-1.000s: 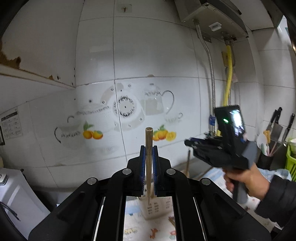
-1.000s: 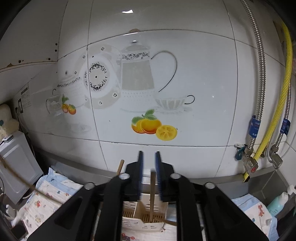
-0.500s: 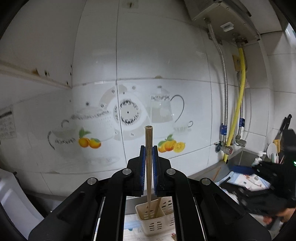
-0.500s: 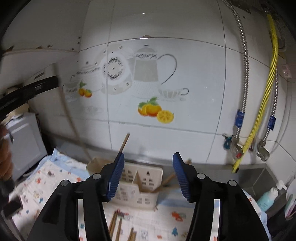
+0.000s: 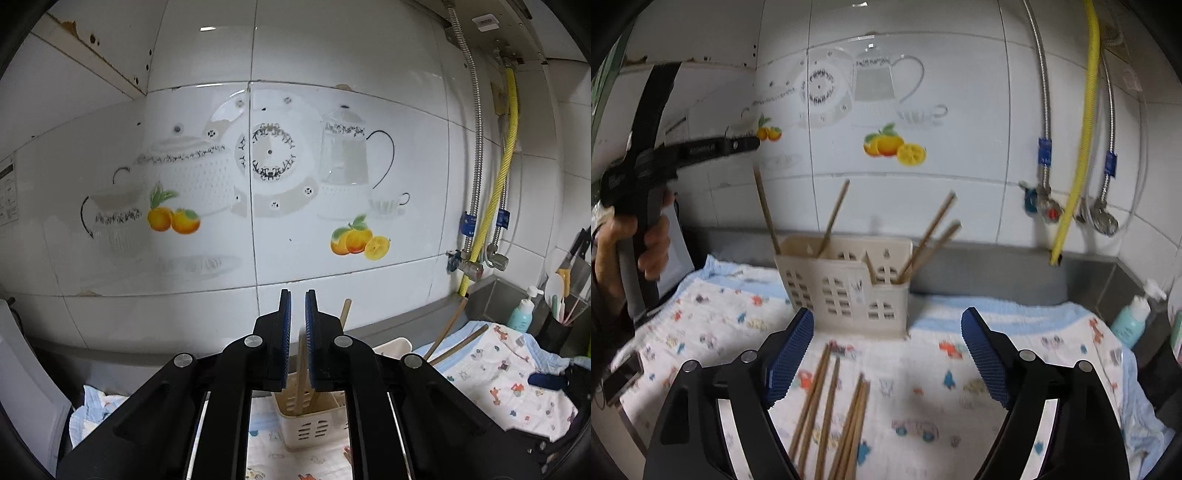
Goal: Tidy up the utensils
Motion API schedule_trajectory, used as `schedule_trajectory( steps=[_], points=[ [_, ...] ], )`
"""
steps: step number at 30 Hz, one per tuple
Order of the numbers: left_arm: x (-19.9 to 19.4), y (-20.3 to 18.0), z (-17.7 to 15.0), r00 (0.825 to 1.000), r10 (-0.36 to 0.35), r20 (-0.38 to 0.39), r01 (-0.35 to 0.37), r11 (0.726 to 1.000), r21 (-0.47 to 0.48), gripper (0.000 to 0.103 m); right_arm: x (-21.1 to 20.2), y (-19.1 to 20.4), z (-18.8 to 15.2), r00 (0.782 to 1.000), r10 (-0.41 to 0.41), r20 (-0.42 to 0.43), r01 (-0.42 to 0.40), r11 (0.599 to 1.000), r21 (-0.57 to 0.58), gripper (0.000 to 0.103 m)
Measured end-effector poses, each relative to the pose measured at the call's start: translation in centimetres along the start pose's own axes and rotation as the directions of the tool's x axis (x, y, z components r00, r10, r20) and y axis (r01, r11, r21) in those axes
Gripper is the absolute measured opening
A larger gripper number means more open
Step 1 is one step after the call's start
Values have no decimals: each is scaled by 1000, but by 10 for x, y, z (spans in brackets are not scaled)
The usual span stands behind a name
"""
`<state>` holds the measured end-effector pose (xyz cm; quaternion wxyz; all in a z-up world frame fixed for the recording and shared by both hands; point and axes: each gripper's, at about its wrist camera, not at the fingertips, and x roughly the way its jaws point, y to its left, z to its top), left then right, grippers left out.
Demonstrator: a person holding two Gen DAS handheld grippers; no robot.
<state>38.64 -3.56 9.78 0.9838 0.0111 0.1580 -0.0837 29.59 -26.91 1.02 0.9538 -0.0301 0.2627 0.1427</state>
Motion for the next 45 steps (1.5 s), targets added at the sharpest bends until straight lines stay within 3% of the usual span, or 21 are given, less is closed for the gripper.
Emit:
schedule_trajectory(
  steps=[4,6,7,15,20,28,34,42,45],
  points=[
    [-2,-1,-1,1000,-3,-10,3,1000,-2,10,-8,-1,-19,1000,-1,-20,1,1000,19,83],
    [-8,-2,-2,1000,4,-10,-4,1000,-3,24,-12,-2,-26,999,-14,-30,15,999,30,87],
    [-11,-3,-2,1000,7,-6,-7,1000,-4,38,-14,-2,-31,999,-21,-33,22,999,35,87],
    [-57,-2,-18,1000,6,5,-6,1000,-14,53,-35,-2,-72,995,-33,-95,39,997,71,91],
    [-91,2,-42,1000,-7,-19,6,998,-55,68,-47,0,-105,989,-38,-143,47,997,64,91],
    [-129,-6,-90,997,-28,-66,23,997,-73,78,-56,13,-152,978,-1,-208,16,997,74,90],
    [-138,-7,-130,989,-23,-147,7,994,-110,80,-55,22,-173,974,16,-228,2,997,76,75],
    [-137,0,-171,973,-6,-231,-32,987,-160,80,-40,27,-188,961,43,-273,-22,996,81,40],
    [-134,0,-182,966,10,-259,-52,987,-155,80,-36,26,-189,959,50,-278,-27,996,89,32]
  ],
)
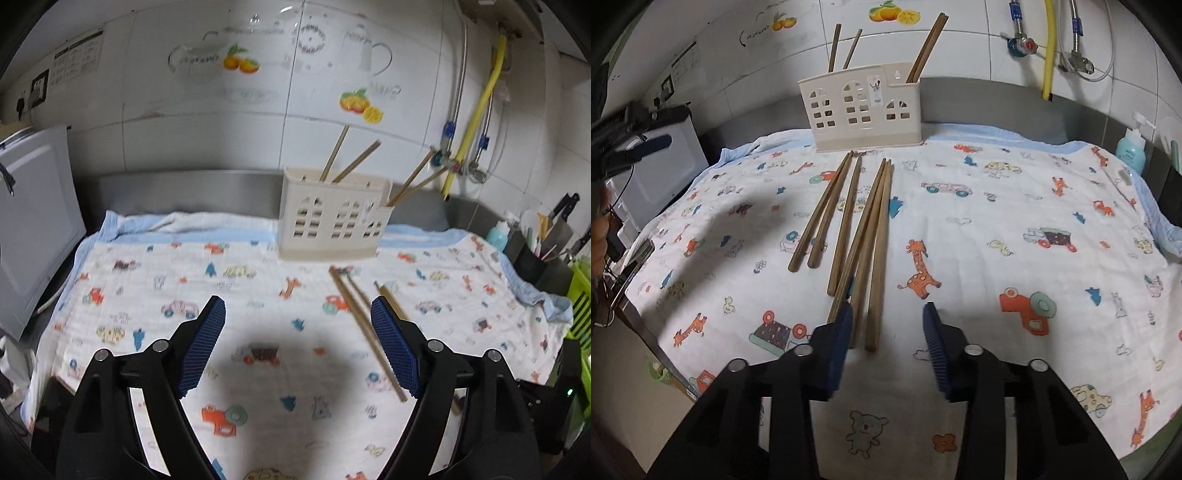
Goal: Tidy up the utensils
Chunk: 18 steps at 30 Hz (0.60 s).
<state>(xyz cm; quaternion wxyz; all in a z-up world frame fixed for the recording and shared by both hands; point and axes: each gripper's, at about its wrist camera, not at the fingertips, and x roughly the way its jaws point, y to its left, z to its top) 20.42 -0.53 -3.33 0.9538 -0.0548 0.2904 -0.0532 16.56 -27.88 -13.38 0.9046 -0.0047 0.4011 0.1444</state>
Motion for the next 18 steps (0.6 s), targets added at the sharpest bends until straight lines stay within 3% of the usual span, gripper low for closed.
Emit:
schedule_trajectory(
  steps=[6,13,18],
  points=[
    [10,-3,-17,999,3,-53,-3,1000,-2,80,8,4,0,1000,8,-22,-8,1000,-14,24],
    [26,-13,-36,992,-12,-126,13,1000,3,80,12,5,1,999,-12,-32,11,1000,-27,8],
    [38,-29,-51,983,-36,-178,36,999,-1,78,13,1,0,999,-13,-29,12,1000,-18,7]
  ],
)
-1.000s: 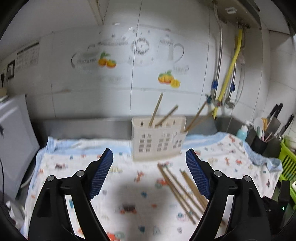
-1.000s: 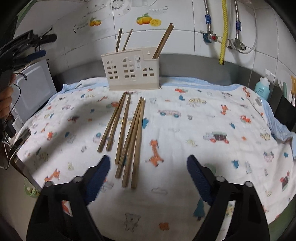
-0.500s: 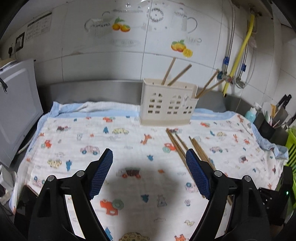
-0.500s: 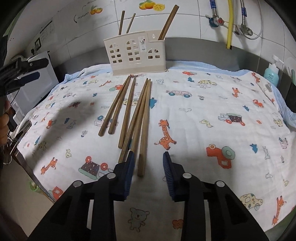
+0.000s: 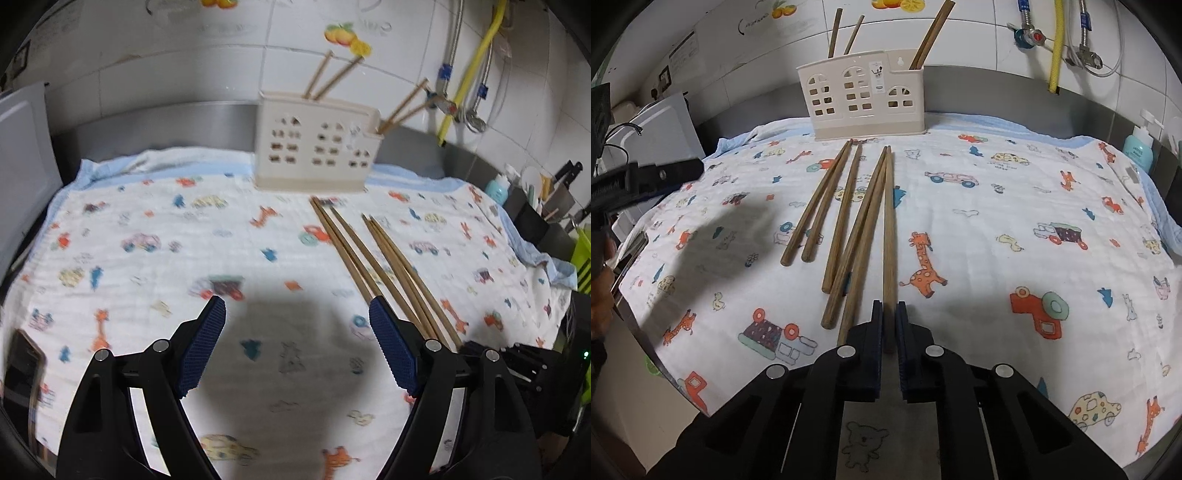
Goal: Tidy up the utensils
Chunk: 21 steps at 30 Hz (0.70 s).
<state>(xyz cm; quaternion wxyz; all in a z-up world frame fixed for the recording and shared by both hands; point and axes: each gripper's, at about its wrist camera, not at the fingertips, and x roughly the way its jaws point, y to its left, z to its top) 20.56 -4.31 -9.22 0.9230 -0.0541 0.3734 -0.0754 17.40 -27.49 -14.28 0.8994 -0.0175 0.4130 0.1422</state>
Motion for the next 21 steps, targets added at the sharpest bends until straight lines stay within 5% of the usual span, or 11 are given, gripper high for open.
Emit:
schedule_trajectory(
  steps=[3,13,21],
  points=[
    [12,-16,-8,999,-10,-38,11,1000,13,78,0,-3,0,1000,9,4,-9,1000,14,7],
    [59,-47,-24,986,-35,-163,32,999,-23,47,-1,-10,-2,999,27,18,-28,999,30,7],
    [72,-56,-19,984,-14,-178,9,1000,-27,45,-1,-12,-2,999,44,24,-45,999,27,7]
  ],
)
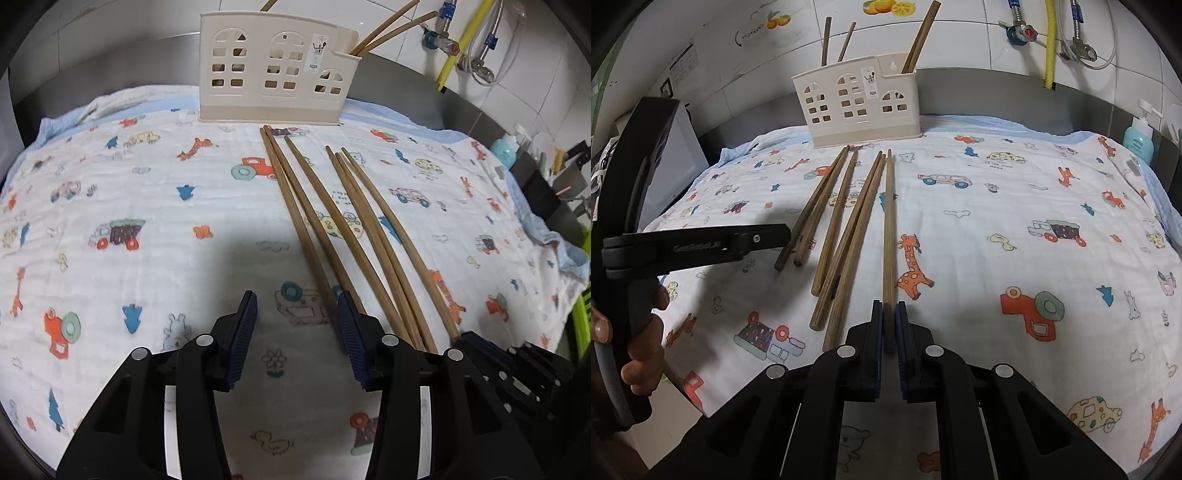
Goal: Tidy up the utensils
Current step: 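Grasp a chopstick with the left tool while the right tool holds its chopstick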
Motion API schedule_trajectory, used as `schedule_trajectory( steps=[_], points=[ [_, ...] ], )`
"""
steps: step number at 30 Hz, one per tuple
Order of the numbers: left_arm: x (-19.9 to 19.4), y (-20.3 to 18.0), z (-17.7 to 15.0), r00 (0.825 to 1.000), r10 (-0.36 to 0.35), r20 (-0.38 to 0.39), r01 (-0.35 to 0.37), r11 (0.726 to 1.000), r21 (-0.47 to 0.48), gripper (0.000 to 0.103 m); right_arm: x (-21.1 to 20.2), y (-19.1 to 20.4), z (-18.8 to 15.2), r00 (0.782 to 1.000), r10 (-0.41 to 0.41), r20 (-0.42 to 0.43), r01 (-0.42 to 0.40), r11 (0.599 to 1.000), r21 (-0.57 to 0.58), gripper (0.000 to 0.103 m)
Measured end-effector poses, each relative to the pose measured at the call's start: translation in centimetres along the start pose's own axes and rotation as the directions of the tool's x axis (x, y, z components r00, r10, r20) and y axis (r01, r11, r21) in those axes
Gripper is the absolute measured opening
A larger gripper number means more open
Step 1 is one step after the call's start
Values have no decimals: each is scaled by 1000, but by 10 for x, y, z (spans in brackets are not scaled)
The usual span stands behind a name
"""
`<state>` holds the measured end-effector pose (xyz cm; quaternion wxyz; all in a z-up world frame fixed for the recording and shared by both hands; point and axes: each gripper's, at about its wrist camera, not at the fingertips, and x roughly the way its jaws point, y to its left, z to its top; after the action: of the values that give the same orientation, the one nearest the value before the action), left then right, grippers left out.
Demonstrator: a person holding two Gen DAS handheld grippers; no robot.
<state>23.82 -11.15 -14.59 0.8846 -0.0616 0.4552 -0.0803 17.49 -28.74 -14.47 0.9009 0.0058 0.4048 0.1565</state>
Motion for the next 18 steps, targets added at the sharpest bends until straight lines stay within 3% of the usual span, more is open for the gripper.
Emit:
schedule_trajectory(
  steps=[12,18],
  points=[
    [5,-7,7,995,95,12,-95,994,44,38,0,2,-1,1000,2,5,-2,1000,-3,7],
    [6,-6,6,999,51,-7,-51,999,4,38,0,2,-1,1000,2,7,-2,1000,-2,7]
  ],
)
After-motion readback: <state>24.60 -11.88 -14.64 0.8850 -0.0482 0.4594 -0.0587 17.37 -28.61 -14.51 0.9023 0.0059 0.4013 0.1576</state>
